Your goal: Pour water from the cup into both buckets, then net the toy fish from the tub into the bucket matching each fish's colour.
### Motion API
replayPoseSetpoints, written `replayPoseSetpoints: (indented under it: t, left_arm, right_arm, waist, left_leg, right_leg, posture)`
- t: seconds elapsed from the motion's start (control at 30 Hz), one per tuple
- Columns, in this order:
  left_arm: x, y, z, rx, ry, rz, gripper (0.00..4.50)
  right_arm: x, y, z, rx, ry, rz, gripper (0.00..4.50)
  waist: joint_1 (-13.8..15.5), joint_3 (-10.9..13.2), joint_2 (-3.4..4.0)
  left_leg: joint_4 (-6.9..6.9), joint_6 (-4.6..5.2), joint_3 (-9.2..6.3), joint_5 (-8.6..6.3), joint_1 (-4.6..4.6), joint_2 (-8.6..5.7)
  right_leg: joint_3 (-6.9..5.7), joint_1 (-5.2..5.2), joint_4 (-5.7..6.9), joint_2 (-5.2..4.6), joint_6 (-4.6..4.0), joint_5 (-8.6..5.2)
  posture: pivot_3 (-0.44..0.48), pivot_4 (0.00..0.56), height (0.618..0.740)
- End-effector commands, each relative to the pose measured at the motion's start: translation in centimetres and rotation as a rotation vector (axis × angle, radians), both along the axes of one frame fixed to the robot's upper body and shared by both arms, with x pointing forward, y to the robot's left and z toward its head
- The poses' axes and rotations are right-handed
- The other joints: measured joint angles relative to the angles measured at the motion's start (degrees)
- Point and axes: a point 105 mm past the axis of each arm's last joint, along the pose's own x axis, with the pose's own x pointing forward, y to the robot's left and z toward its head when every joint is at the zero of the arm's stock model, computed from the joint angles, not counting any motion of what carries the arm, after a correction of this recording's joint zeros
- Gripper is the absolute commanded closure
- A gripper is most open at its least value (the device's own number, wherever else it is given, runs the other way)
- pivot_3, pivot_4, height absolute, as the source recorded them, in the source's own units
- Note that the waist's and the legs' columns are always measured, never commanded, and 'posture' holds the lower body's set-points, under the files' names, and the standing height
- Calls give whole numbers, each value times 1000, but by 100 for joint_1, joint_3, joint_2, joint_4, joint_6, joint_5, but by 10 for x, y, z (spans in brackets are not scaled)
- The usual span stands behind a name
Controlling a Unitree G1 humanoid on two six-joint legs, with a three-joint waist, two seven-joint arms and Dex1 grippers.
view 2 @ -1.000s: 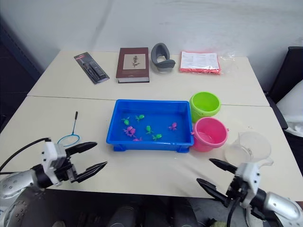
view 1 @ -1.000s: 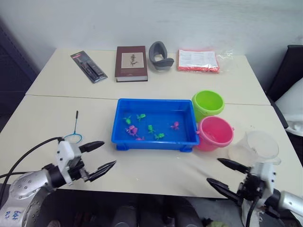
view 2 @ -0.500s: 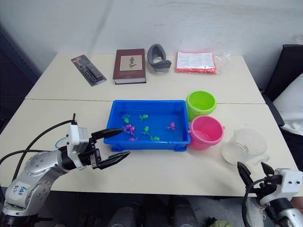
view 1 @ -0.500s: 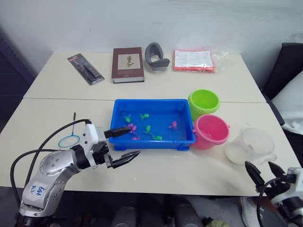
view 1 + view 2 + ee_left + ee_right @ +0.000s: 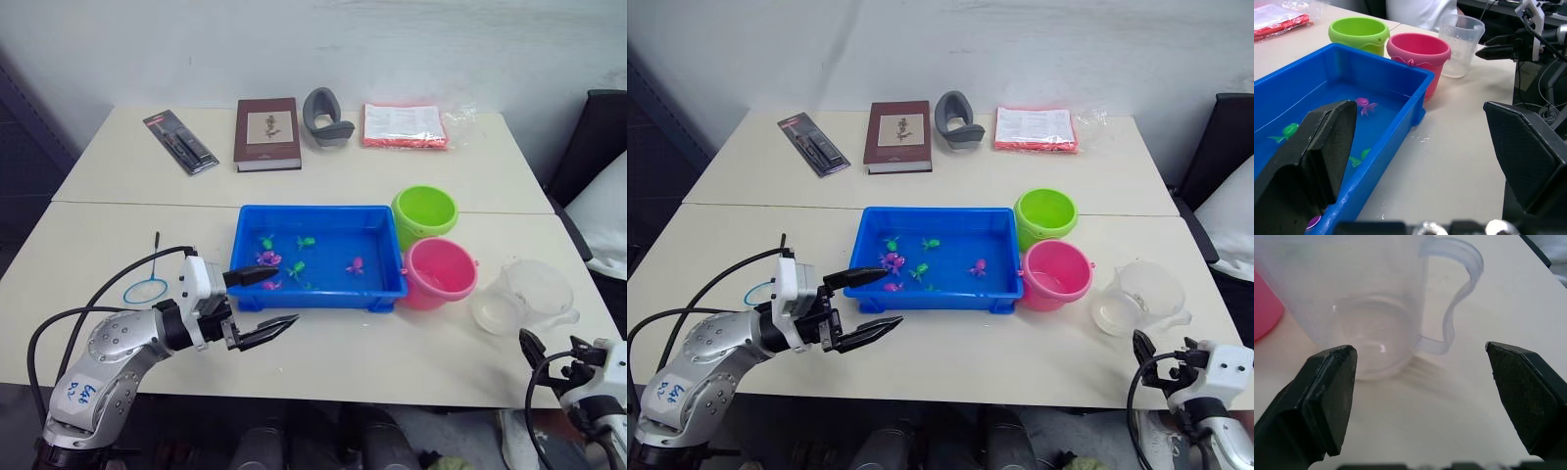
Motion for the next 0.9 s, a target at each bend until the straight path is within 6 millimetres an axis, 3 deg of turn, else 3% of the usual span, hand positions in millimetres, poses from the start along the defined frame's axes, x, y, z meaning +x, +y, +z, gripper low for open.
replayPoseSetpoints:
  t: [0.03, 0.57, 0.9]
  left_arm:
    - [-5, -3, 10, -4, -49, -17, 44]
    - [3, -7, 16, 23, -69, -59, 44]
    - [5, -10, 22, 35, -80, -93, 44]
  right_arm:
    - [-5, -16, 10, -30, -43, -53, 0]
    - [26, -42, 15, -77, -143, -179, 0]
    - [56, -42, 16, 25, -201, -107, 0]
  waist:
    - [0, 0, 0]
    - [-85, 0, 1]
    - [-106, -1, 5]
  left_leg:
    - [0, 0, 0, 0, 0, 0]
    - [0, -4, 0, 4, 0, 0]
    - [1, -8, 7, 9, 2, 0]
  right_leg:
    - [0, 0, 0, 0, 0, 0]
    - [0, 0, 2, 4, 1, 0]
    - [4, 1, 9, 6, 4, 2]
  posture:
    - [0, 150, 740]
    - [0, 150, 740]
    - [0, 150, 740]
